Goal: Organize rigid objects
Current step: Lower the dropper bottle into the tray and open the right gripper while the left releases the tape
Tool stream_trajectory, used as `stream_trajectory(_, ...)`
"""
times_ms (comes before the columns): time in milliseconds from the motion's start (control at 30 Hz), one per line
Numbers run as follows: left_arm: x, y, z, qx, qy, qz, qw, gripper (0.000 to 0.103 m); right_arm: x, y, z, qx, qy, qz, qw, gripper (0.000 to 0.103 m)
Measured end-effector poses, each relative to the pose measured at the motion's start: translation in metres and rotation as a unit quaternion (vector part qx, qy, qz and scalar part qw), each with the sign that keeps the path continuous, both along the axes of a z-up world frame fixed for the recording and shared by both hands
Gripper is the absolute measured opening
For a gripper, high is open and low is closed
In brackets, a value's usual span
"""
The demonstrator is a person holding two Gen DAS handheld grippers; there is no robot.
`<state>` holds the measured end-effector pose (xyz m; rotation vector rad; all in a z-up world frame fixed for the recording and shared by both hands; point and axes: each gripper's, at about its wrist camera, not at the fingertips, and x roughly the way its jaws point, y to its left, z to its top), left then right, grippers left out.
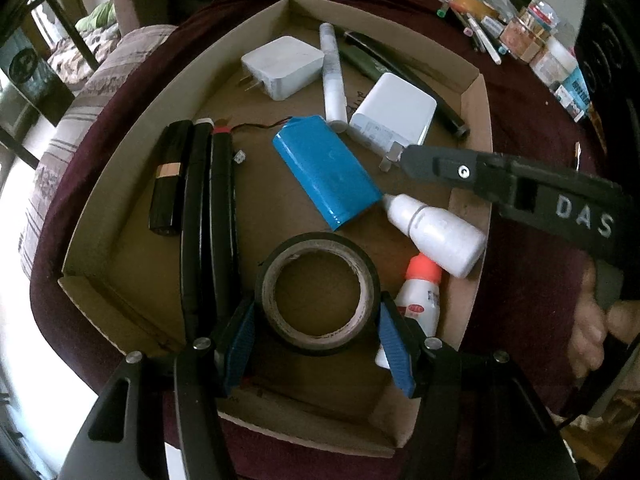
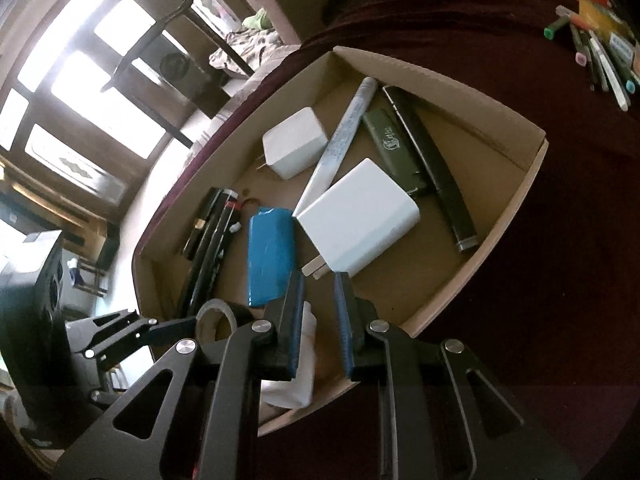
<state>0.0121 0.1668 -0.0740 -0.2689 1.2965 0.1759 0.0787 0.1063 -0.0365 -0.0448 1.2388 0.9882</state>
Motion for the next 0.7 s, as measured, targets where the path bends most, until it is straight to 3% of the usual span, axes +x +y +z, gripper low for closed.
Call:
stream_trajectory(400,-0.001,0.001,0.0,-0.002,-0.004,0.0,1.0,0.058,-0.008,-0.008,0.013,0.002,0.022,0.006,1.0,0.017)
stream_trajectory(700,0.003,0.004,0.0,0.0,-0.01,0.003,0.9999,0.058,-0.027,-0.006,0.013,-0.053,-0.003,0.058,0.997,0.017)
